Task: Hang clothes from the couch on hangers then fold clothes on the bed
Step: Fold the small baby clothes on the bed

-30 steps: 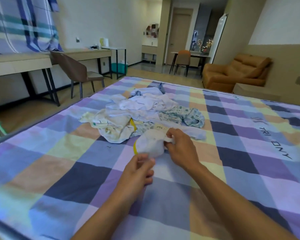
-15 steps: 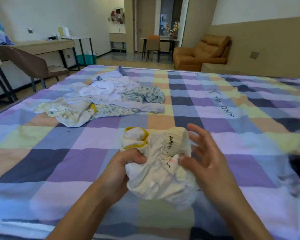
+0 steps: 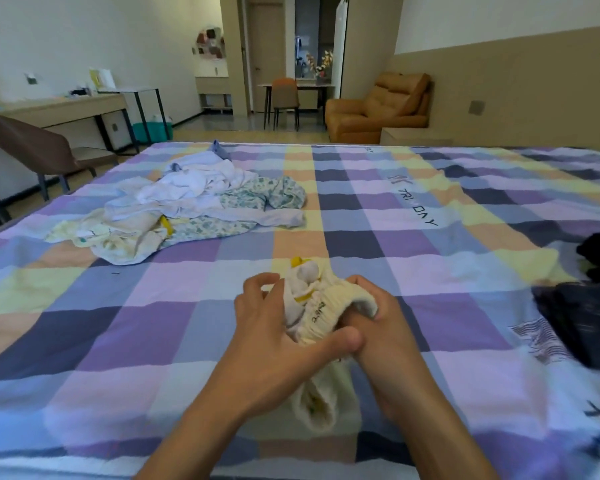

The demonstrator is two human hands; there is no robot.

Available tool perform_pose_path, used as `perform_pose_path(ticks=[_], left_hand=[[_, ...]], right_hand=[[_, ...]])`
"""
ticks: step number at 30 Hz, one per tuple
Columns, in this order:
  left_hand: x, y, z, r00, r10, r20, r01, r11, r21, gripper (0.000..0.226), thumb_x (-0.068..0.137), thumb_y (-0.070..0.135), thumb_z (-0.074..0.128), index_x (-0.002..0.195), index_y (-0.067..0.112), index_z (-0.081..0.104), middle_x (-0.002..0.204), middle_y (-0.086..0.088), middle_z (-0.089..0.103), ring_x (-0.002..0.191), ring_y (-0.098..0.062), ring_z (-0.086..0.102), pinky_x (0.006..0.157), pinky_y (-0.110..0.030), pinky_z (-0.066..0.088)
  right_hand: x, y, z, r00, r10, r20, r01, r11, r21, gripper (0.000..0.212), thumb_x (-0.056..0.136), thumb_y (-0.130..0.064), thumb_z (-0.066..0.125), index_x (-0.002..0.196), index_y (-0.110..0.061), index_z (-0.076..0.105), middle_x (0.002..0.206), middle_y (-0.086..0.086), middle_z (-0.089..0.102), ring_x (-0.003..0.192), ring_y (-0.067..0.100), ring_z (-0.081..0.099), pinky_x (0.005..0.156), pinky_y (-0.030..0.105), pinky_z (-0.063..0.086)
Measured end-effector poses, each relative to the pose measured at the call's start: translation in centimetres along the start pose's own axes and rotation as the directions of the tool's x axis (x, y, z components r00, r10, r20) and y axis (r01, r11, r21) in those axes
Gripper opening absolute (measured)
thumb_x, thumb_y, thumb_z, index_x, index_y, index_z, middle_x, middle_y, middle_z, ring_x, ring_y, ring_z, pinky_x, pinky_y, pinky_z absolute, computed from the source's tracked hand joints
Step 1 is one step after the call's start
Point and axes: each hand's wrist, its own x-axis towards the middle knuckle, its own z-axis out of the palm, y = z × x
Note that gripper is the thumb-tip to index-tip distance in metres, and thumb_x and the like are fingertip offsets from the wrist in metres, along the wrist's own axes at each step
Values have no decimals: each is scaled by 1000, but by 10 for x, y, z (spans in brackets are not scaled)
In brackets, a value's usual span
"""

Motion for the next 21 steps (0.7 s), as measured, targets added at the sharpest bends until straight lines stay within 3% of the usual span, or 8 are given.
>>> perform_pose_path(ticks=[3,5,7,9,12,15,18,21], left_hand=[[1,3,-7,995,96,2,-96,995,-19,72,70,44,78,132,55,42,129,22,48,127,2,48,104,-34,47],[1,2,-3,990,111,-84,-118,988,-96,69,77,21,73,133,41,39,121,21,59,115,1,60,94,-31,54],[5,0,1,976,68,-209,-110,974,-198,54,79,19,69,124,30,40,111,21,63,103,-1,65,83,-27,56],[13,-4,1,953,-5,-303,-75,964,-253,33,89,23,68,115,28,49,107,22,66,98,2,66,78,-25,54],[31,1,-4,960,-82,-267,-24,927,-374,15,100,13,57,109,20,67,102,11,74,98,-9,70,82,-29,55],[44,11,-14,980,-148,-136,34,791,-611,25,98,13,54,105,15,78,101,-6,78,102,-23,73,94,-43,56],[45,15,-20,983,-183,24,124,556,-822,33,80,21,55,97,13,82,106,-13,77,101,-26,74,92,-43,58],[40,9,-24,969,-188,161,217,333,-917,49,76,23,60,120,4,70,121,-19,71,111,-32,69,93,-45,55]], right_hand=[[-1,-3,-3,996,-74,58,69,995,77,21,83,0,55,71,-17,60,71,3,63,67,12,58,55,25,47],[0,-3,-1,993,-97,71,94,995,44,24,73,-6,51,71,-24,67,73,-4,68,68,6,62,58,21,49],[3,-3,0,994,-102,24,102,995,1,26,73,-13,52,67,-31,69,69,-9,67,65,4,60,56,19,48],[8,-2,1,995,-97,-19,96,995,-23,12,75,-21,58,67,-26,65,66,0,63,65,11,56,57,25,45],[22,0,-4,995,-96,-41,93,993,-72,17,76,-25,63,79,-9,61,72,15,60,69,15,55,63,30,46],[39,-3,-11,991,-128,-46,121,985,-123,13,81,-19,60,86,-8,61,77,9,66,71,12,61,65,28,50],[49,0,-18,993,-89,-79,80,990,-115,12,90,-9,54,82,-11,62,78,12,67,73,19,62,67,36,49],[55,3,-18,995,-45,-94,34,993,-115,18,93,-12,50,79,-8,60,79,24,63,74,23,58,69,39,46]])
